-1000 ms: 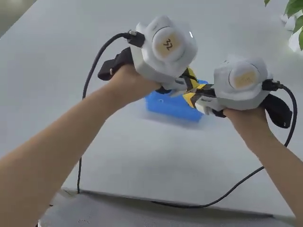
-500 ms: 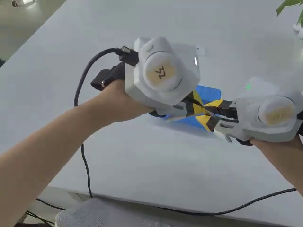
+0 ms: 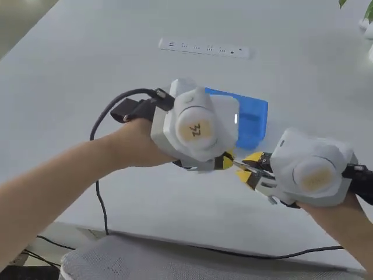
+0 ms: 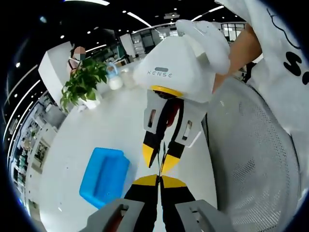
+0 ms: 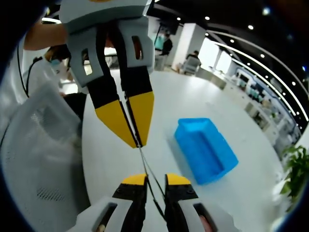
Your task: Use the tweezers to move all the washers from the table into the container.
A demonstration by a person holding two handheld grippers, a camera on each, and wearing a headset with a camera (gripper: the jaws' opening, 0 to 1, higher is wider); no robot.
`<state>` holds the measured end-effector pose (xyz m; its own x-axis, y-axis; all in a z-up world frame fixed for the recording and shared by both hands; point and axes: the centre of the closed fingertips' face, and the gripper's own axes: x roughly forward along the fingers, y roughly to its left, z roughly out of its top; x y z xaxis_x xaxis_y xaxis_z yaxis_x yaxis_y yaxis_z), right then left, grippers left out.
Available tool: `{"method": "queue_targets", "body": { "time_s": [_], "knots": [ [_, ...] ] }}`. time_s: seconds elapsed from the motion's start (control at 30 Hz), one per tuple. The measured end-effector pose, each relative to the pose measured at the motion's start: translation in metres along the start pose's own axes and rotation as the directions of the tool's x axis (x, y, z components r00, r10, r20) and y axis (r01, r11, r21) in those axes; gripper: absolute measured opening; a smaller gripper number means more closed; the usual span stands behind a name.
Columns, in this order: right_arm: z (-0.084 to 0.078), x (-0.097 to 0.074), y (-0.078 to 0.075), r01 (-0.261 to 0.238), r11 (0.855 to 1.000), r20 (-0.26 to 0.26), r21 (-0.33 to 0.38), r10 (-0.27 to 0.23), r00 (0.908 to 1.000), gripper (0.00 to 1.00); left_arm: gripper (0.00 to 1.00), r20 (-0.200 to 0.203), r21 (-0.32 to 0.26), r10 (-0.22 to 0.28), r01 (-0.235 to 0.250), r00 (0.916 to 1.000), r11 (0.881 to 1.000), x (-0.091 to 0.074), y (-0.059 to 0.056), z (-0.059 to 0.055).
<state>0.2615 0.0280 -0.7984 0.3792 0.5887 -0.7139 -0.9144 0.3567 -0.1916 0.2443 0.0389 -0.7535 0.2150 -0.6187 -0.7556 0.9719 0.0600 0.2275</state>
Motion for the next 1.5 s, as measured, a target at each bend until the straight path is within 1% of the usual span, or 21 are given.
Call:
{"method": "queue_targets", "body": {
  "time_s": [0.03,0.13,0.27,0.37,0.4,0.47,0.57,0.63,0.67,0.77,0.83,0.9,0.93,0.97,1.07,1.13,1.23,1.37,1.4,1.43,1.5],
  "knots": [
    [-0.004,0.004,0.003,-0.007,1.000,-0.010,-0.001,0.007,0.9999,0.09,0.00,-0.009,-0.016,-0.008,0.008,0.9999,1.000,0.005,-0.003,-0.006],
    [-0.013,0.015,0.009,-0.015,1.000,-0.044,-0.018,0.014,0.9989,0.09,0.00,-0.020,-0.057,-0.024,0.023,0.9995,0.998,0.014,-0.006,-0.015],
    [-0.021,0.025,0.013,-0.033,0.999,-0.071,0.027,0.035,0.9969,0.10,0.00,-0.038,-0.079,-0.032,0.029,0.9988,0.996,0.022,-0.012,-0.026],
    [-0.025,0.030,0.013,-0.026,0.998,-0.076,0.050,0.030,0.9967,0.11,0.00,-0.043,-0.107,-0.033,0.028,0.9985,0.994,0.026,-0.010,-0.034],
    [-0.027,0.030,0.013,-0.027,0.997,-0.079,0.068,0.033,0.9963,0.11,0.00,-0.041,-0.122,-0.033,0.028,0.9986,0.992,0.027,-0.010,-0.036],
    [-0.029,0.032,0.013,-0.022,0.997,-0.083,0.080,0.029,0.9961,0.12,0.00,-0.007,-0.189,-0.044,0.042,0.9990,0.981,0.030,-0.011,-0.038],
    [-0.030,0.030,0.014,-0.004,0.998,-0.098,0.067,0.011,0.9951,0.11,0.00,-0.012,-0.192,-0.043,0.040,0.9990,0.981,0.033,-0.011,-0.041],
    [-0.027,0.025,0.013,0.003,0.997,-0.082,0.076,0.003,0.9966,0.09,0.00,-0.070,-0.159,-0.028,0.017,0.9971,0.987,0.037,-0.008,-0.053],
    [-0.027,0.022,0.015,-0.005,0.995,-0.082,0.104,0.014,0.9965,0.12,0.00,-0.060,-0.167,-0.034,0.024,0.9976,0.986,0.041,-0.007,-0.054],
    [-0.025,0.013,0.017,-0.005,0.980,-0.068,0.198,0.019,0.9975,0.18,0.00,-0.069,-0.179,-0.041,0.028,0.9968,0.983,0.046,-0.007,-0.062],
    [-0.023,0.004,0.015,0.011,0.979,-0.049,0.202,-0.001,0.9988,0.18,0.00,-0.103,-0.165,-0.045,0.028,0.9937,0.986,0.049,-0.006,-0.072],
    [-0.020,-0.010,0.014,0.031,0.970,-0.035,0.242,-0.024,0.9991,0.19,0.00,-0.128,-0.161,-0.055,0.034,0.9903,0.986,0.052,-0.005,-0.080],
    [-0.019,-0.014,0.012,0.043,0.965,-0.028,0.257,-0.037,0.9989,0.20,0.00,-0.132,-0.161,-0.057,0.036,0.9896,0.986,0.051,-0.006,-0.081],
    [-0.018,-0.019,0.011,0.054,0.960,-0.020,0.273,-0.051,0.9985,0.22,0.00,-0.151,-0.166,-0.072,0.047,0.9859,0.985,0.053,-0.007,-0.088],
    [-0.013,-0.037,0.009,0.063,0.927,0.014,0.370,-0.073,0.9972,0.29,0.00,-0.193,-0.152,-0.085,0.056,0.9775,0.987,0.056,-0.009,-0.100],
    [-0.011,-0.045,0.006,0.071,0.915,0.032,0.397,-0.091,0.9954,0.35,0.00,-0.199,-0.156,-0.100,0.070,0.9748,0.985,0.056,-0.011,-0.101],
    [-0.009,-0.059,0.003,0.092,0.896,0.050,0.434,-0.125,0.9909,0.40,0.00,-0.215,-0.154,-0.098,0.065,0.9717,0.986,0.057,-0.008,-0.105],
    [-0.007,-0.071,0.002,0.112,0.880,0.065,0.462,-0.160,0.9850,0.44,0.00,-0.258,-0.140,-0.104,0.069,0.9605,0.988,0.058,-0.007,-0.112],
    [-0.008,-0.074,0.002,0.121,0.877,0.066,0.465,-0.170,0.9832,0.45,0.00,-0.270,-0.138,-0.110,0.074,0.9566,0.988,0.055,-0.008,-0.114],
    [-0.009,-0.075,0.002,0.130,0.877,0.064,0.463,-0.179,0.9818,0.47,0.00,-0.263,-0.153,-0.114,0.076,0.9581,0.985,0.055,-0.008,-0.113],
    [-0.017,-0.078,-0.002,0.168,0.878,0.029,0.448,-0.202,0.9789,0.48,0.00,-0.273,-0.148,-0.126,0.087,0.9537,0.985,0.054,-0.008,-0.114]
  ]
}}
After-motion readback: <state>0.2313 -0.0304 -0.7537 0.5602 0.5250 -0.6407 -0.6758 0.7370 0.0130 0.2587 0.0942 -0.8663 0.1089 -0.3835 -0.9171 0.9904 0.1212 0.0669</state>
